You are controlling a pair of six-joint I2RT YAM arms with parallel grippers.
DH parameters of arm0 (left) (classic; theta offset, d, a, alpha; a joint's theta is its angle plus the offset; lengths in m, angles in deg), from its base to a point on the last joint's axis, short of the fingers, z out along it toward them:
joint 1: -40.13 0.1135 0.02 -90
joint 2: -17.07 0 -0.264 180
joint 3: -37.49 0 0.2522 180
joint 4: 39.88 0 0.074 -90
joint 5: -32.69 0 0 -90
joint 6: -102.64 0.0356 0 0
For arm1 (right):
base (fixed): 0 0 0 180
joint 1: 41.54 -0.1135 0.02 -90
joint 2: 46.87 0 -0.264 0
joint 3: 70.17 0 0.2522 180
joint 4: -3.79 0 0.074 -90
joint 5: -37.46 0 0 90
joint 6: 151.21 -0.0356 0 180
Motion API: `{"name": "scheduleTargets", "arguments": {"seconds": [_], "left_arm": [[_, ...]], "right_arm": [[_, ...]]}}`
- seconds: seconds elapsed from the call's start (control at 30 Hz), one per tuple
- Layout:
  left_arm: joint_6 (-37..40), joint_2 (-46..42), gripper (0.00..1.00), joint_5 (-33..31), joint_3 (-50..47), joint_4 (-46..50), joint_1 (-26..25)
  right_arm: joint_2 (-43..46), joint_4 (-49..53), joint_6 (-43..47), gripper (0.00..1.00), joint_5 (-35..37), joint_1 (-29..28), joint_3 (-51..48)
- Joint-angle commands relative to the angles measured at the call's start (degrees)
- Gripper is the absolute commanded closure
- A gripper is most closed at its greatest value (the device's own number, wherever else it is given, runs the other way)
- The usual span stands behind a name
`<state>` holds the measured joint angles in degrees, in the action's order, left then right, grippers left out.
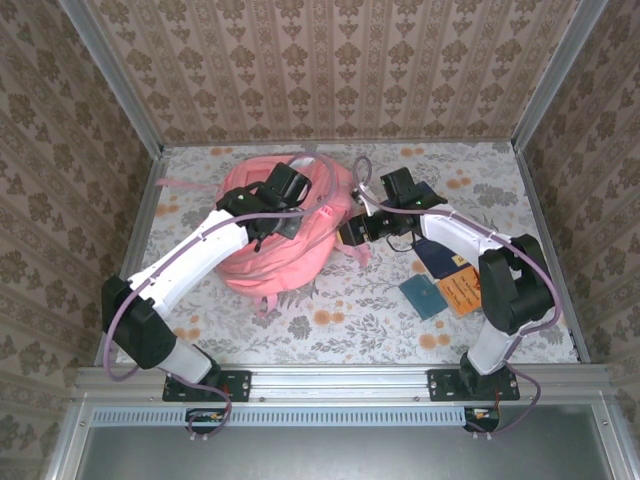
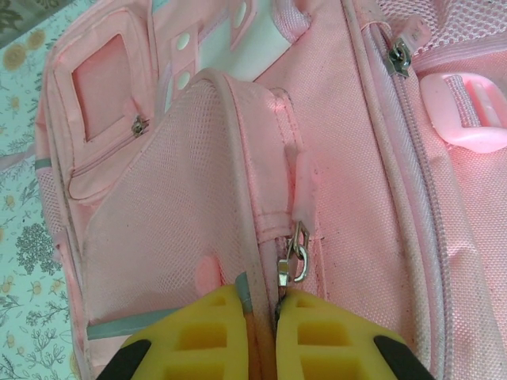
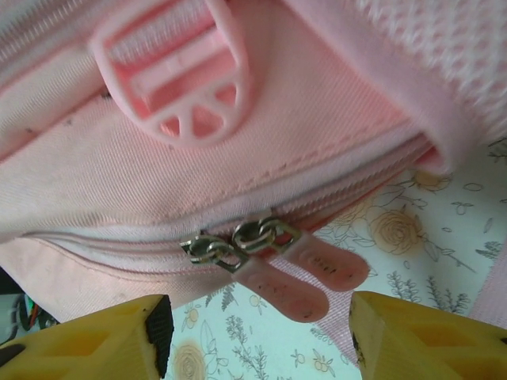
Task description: Pack books, pencil case, and school supplies into a backpack
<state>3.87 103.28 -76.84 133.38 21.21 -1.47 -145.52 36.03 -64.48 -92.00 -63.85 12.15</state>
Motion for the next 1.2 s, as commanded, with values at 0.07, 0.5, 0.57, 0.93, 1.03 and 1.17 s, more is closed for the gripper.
{"name": "scheduleTargets", "arguments": {"seconds": [0.07,0.5,0.57,0.93,1.03,1.17], "left_arm": [[-0.98,-3.87,0.99,-2.89,0.58,-5.5,0.63],[-1.25,-4.05,0.99,-2.46,-0.18,-5.64,0.98],[-1.33,-4.16,0.99,-2.27,-0.25,-5.67,0.91],[-1.27,-4.27,0.99,-1.6,-0.13,-6.31,1.05],[-1.15,-4.26,0.99,-1.14,-0.04,-6.37,1.13],[-1.54,-4.22,0.99,-0.4,-0.12,-6.42,1.1]], "right_arm": [[-1.62,1.43,1.78,0.4,-2.9,-1.08,2.32],[-0.17,1.56,1.4,0.71,-1.22,-1.19,2.2],[0.27,1.7,1.6,0.79,-0.89,-1.18,1.86],[0.6,1.4,2.21,0.73,0.66,-1.66,1.41],[-0.69,1.93,2.69,0.72,0.65,-1.69,3.01],[-1.63,2.06,3.17,0.77,0.61,-1.78,4.02]]}}
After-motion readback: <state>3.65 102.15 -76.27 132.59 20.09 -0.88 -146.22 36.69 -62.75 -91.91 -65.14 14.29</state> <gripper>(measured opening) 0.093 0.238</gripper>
